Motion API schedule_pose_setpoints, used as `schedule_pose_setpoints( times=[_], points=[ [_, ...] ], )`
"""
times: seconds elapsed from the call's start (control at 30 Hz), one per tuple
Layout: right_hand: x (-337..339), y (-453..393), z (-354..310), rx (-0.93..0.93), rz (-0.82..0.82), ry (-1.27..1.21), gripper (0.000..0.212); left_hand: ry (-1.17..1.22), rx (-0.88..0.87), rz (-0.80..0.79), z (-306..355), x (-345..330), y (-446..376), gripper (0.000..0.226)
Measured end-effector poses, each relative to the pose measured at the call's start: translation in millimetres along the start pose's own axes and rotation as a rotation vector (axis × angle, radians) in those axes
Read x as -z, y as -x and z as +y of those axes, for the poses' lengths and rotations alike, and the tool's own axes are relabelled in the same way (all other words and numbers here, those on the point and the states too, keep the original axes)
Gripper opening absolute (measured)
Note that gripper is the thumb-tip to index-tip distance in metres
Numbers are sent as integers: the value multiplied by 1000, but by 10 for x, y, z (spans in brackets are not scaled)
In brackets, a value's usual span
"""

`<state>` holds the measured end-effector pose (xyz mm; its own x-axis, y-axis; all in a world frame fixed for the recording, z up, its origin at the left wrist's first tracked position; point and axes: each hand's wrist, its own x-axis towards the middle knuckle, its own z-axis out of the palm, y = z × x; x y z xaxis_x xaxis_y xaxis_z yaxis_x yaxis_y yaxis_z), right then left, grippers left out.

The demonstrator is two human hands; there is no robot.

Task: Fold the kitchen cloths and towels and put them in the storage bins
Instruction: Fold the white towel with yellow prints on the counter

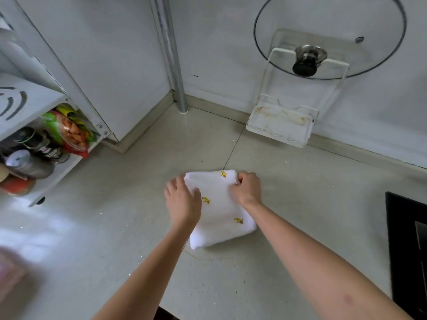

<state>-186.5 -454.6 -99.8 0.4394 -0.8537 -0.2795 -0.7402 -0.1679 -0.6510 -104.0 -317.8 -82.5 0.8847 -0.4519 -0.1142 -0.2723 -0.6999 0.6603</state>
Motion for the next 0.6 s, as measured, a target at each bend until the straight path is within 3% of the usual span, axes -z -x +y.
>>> schedule_pose_setpoints(
  times=[0.07, 0.2, 0.27, 0.33, 0.4, 0.5, 0.6],
  points=[
    [-80, 8, 26, -36, 10, -33, 6, 110, 178, -115, -65, 39, -56, 59],
    [-70, 74, -95, -263, -199, -422, 45, 561, 348, -279, -125, 98, -126, 36],
    [56, 110, -129, -319, -407, -510, 44, 667, 308, -367, -204, 207, -122, 44],
    [205, 182, -146, -298, -608, -587, 40, 668, 157, -421, -291, 373, -61, 68],
    [351, 268, -155, -181, -715, -652, 38, 562, -105, -394, -372, 616, 56, 81],
    [557, 458, -302, 97, -777, -650, 41, 254, -576, -332, -432, 1069, 238, 68],
    [759, 678, -588, 300, -721, -584, 48, -24, -865, -289, -473, 1471, 316, 44]
  ],
)
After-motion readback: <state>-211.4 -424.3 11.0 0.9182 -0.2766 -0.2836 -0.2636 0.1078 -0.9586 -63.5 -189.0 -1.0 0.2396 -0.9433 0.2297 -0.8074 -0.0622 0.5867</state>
